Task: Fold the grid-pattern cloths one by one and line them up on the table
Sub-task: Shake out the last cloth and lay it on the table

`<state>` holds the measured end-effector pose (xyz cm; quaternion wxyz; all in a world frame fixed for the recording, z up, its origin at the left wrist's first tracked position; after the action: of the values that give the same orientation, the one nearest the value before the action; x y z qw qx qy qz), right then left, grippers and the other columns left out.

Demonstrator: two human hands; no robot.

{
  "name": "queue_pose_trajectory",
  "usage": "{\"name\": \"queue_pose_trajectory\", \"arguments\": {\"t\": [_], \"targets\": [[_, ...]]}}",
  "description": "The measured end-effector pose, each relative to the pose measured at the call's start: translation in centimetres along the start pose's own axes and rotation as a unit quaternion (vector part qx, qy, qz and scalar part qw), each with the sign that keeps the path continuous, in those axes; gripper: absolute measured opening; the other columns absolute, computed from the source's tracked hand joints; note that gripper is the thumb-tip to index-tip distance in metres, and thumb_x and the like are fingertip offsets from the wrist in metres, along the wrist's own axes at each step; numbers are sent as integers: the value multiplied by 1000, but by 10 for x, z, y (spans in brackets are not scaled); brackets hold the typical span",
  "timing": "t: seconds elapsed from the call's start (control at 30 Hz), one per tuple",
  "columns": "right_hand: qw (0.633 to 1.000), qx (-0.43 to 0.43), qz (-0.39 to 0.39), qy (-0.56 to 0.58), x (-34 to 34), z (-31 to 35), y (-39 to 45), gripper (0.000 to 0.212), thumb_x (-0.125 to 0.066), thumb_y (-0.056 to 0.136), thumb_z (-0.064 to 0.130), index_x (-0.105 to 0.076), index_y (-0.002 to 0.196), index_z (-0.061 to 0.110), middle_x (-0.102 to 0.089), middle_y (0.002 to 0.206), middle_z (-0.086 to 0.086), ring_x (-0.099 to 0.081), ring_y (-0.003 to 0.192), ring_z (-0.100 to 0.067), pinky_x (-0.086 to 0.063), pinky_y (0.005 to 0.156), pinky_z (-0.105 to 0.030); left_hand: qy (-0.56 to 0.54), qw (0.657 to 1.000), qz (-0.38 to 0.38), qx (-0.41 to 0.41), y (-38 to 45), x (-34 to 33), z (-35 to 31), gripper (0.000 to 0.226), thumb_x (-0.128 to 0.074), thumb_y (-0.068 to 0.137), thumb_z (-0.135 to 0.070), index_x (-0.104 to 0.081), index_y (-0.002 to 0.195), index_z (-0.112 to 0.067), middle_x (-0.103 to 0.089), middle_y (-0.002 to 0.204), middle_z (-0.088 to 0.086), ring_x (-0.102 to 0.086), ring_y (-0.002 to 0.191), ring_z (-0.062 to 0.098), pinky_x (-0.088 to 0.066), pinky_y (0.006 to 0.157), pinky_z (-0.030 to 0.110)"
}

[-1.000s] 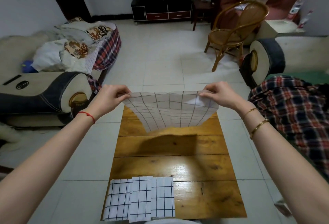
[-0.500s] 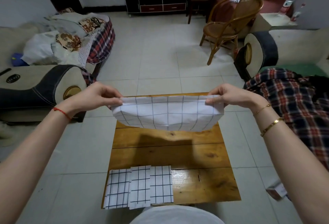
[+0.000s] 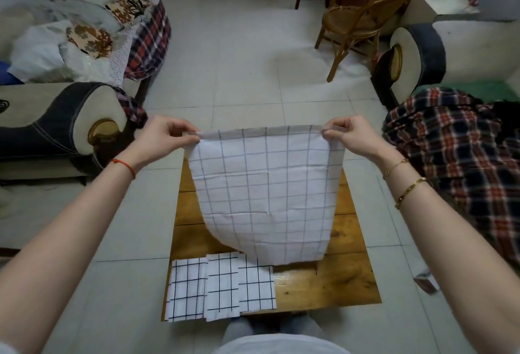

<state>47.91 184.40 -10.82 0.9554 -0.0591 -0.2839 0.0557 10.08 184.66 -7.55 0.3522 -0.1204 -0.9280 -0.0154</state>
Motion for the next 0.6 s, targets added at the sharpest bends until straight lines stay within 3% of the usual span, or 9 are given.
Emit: {"name": "queue_pose_trajectory", "arguments": {"t": [0.13,0.23,0.3,0.43,0.6], "targets": [[997,-21,-77,8,-14,-32,40,12,-62,89,4,-70,97,1,-70,101,-11,-62,100,-13,-43,78,-1,15,999,-46,4,33,-16,29,13,-72,83,-7,-74,96,-9,-72,92,6,-65,90,18,-52,82,25],[994,-28,-104,-21,-29,-57,72,12,-60,88,7,-70,90,13,-70,93,-2,-66,100,-16,-48,83,-20,18,998,-58,18,63,-31,59,16,-71,84,-8,-74,99,-8,-73,95,6,-67,94,18,-54,89,33],[991,-26,-116,-54,-37,-73,90,13,-59,88,8,-71,89,12,-70,89,-1,-67,96,-17,-45,78,-21,27,997,-65,25,81,-43,80,17,-71,83,-7,-74,99,-10,-73,94,4,-67,92,16,-53,87,30],[987,-22,-126,-98,-56,-100,118,12,-59,89,9,-71,88,9,-69,84,1,-64,86,-14,-42,72,-18,21,996,-78,46,109,-69,121,21,-71,81,-5,-73,97,-19,-70,90,-2,-64,87,11,-48,76,6],[985,-23,-136,-104,-76,-126,143,19,-54,87,2,-71,94,8,-68,87,2,-58,85,-10,-37,68,-6,22,994,-93,55,127,-93,159,22,-69,80,-2,-74,100,-11,-72,98,1,-65,93,14,-51,85,20]]}}
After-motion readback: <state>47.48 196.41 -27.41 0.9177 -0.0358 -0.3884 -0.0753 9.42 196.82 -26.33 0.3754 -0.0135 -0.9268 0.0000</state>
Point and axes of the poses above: each hand's wrist, its own y-axis towards the middle knuckle, its own x-axis out of the back of the hand, z = x × y, the point moved 9 cm from there along y, towards the middle knuckle
